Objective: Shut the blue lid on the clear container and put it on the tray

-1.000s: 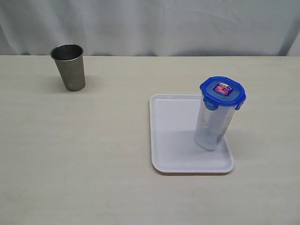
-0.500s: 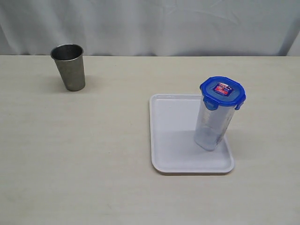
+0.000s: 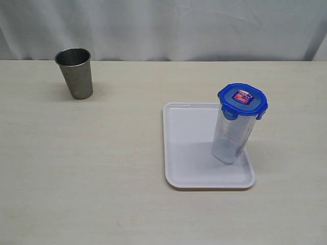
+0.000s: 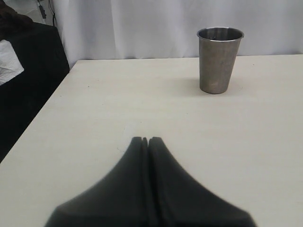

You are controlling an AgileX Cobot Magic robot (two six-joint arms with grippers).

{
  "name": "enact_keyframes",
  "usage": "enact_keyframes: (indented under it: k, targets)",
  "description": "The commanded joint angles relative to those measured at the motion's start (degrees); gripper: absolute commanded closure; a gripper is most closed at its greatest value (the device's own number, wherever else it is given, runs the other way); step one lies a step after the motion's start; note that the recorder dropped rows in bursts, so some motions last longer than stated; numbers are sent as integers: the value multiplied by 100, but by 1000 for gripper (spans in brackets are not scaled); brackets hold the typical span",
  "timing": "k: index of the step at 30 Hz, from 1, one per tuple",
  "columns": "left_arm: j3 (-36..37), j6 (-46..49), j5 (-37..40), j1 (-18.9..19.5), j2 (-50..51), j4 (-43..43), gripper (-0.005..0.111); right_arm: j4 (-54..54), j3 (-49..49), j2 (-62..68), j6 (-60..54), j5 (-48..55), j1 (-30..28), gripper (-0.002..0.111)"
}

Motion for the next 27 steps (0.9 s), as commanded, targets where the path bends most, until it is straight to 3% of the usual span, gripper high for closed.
enact_keyframes:
  k: [1,14,18,27]
  targets:
    - [18,-15,-52,9,-12,12,107,-548,431,-124,206,306,-50,104]
    - [18,-15,-52,9,-12,1,107,-959,431,-124,302,3280,-198,104]
    - [18,-15,-52,9,-12,1,107,-897,431,-124,377,3754,-198,104]
    - [18,-15,-52,9,-12,1,107,-848,431,-124,741,3802,-198,104]
